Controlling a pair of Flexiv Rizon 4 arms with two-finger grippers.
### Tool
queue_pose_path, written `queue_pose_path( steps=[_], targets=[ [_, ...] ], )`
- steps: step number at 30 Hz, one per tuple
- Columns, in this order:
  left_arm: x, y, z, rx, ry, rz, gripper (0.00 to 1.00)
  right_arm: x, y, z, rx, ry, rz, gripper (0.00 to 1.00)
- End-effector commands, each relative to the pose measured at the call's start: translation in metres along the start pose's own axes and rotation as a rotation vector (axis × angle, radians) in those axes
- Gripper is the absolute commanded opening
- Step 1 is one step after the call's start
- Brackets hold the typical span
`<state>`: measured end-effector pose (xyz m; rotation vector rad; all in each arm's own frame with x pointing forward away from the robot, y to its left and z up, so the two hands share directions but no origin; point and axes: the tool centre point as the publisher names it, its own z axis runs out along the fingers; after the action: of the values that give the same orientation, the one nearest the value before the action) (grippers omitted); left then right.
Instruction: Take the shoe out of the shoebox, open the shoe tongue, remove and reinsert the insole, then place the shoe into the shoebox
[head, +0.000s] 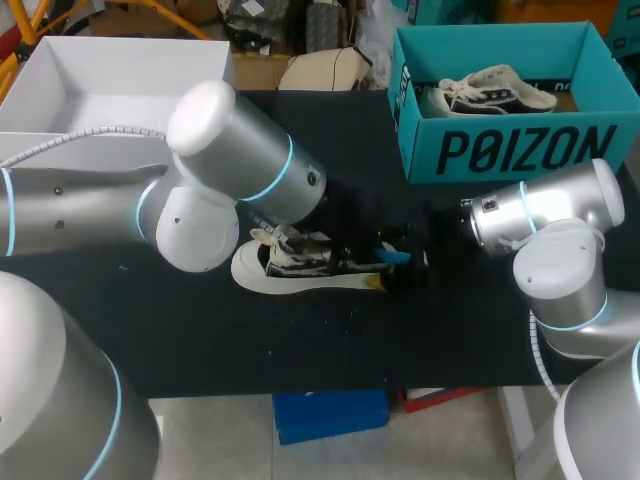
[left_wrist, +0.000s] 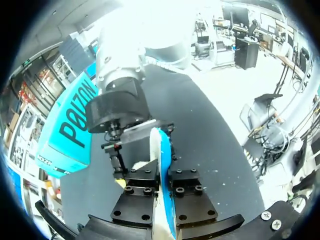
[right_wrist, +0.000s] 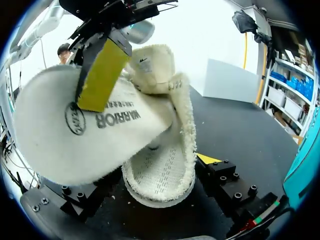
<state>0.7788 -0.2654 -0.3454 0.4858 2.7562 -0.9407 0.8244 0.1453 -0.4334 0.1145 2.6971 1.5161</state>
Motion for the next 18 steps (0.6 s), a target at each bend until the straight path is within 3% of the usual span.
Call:
queue_pose_path(
  steps=[1, 7, 8, 10, 18],
  targets=[
    [0.013, -0.008, -0.043, 0.068, 0.013, -0.021, 0.0, -0.001, -0.003, 0.001, 0.002, 0.0, 0.001, 0.0],
    [0.011, -0.055, -0.079, 0.133, 0.006, -0.077, 0.0, -0.001, -0.003, 0.001, 0.002, 0.0, 0.001, 0.0],
    [0.009, -0.063, -0.086, 0.181, 0.018, -0.077, 0.0, -0.001, -0.003, 0.001, 0.002, 0.0, 0.001, 0.0],
    [0.005, -0.079, -0.1, 0.18, -0.001, -0.106, 0.0, -0.001, -0.003, 0.001, 0.002, 0.0, 0.001, 0.0],
    [-0.015, -0.119, -0.155, 0.404, 0.024, -0.252, 0.0, -0.001, -0.003, 0.001, 0.002, 0.0, 0.001, 0.0]
  ],
)
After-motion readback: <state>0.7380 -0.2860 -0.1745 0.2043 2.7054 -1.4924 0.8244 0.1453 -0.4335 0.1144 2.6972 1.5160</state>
